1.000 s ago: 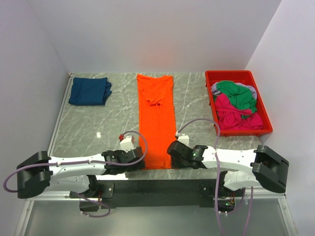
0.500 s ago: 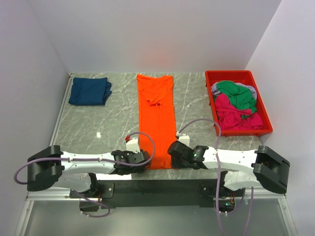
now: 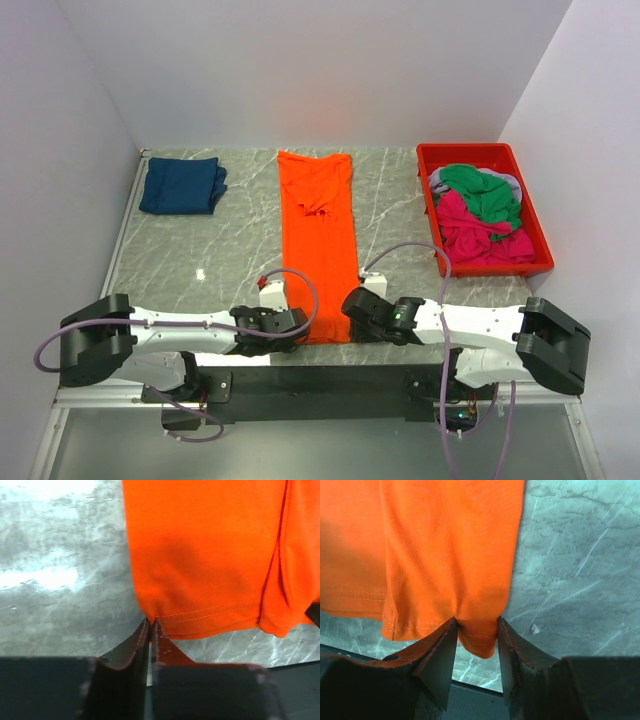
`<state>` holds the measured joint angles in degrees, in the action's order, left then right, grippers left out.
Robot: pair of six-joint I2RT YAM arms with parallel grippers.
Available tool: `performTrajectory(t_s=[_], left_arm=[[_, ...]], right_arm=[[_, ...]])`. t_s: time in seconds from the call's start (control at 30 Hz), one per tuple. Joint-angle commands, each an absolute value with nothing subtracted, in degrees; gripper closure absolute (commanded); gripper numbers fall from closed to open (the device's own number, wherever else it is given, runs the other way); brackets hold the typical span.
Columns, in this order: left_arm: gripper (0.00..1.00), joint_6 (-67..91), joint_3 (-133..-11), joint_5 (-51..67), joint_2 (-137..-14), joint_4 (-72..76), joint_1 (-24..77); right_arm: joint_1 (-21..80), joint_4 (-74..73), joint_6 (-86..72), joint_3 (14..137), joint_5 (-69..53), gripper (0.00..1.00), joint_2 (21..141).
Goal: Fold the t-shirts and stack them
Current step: Fold the tshirt
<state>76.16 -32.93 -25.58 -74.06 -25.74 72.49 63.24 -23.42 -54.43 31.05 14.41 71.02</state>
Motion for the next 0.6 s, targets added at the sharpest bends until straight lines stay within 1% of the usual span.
performTrajectory(t_s=[0.0,0.03,0.1,0.13,0.2,0.23,0.27,0.3,0.43,0.57], left_arm=[[0.94,76.2,-31.5,-23.5,-75.4,-24.4,73.1],[0.99,76.3,-31.4,-23.5,-75.4,-24.4,73.1],[1.00,76.0,-31.5,-23.6,-74.8,-24.7,73.2],[1.00,75.9,-31.6,-23.8,-74.2,-25.0,73.2],[1.00,75.5,-31.7,-23.8,-73.3,-25.4,73.4],[1.00,75.2,-31.7,-23.6,-73.0,-25.5,73.5],[1.00,74.8,-31.6,-23.5,-72.3,-25.4,73.7],[1.00,74.6,-31.5,-22.9,-72.0,-25.4,73.7],[1.00,73.3,-30.5,-21.0,-71.0,-24.8,74.4],[1.00,73.6,-30.8,-19.8,-70.7,-25.8,77.4]], right_arm=[[63.7,-24.4,-55.5,29.1,15.4,0.56,70.9],[63.7,-24.4,-55.6,29.1,15.5,0.57,70.8],[63.7,-24.5,-55.5,29.1,15.3,0.62,70.5],[63.6,-24.6,-55.5,29.1,15.2,0.69,70.5],[63.6,-24.8,-55.5,29.1,15.1,0.81,70.2],[63.8,-25.1,-55.5,29.1,15.1,0.92,70.1],[63.7,-25.5,-55.6,29.2,14.9,0.97,69.8],[63.8,-25.7,-55.5,29.3,14.9,1.00,69.6],[64.6,-27.6,-55.8,29.3,14.4,1.00,69.1],[66.8,-30.0,-57.0,29.5,14.2,1.00,68.6]])
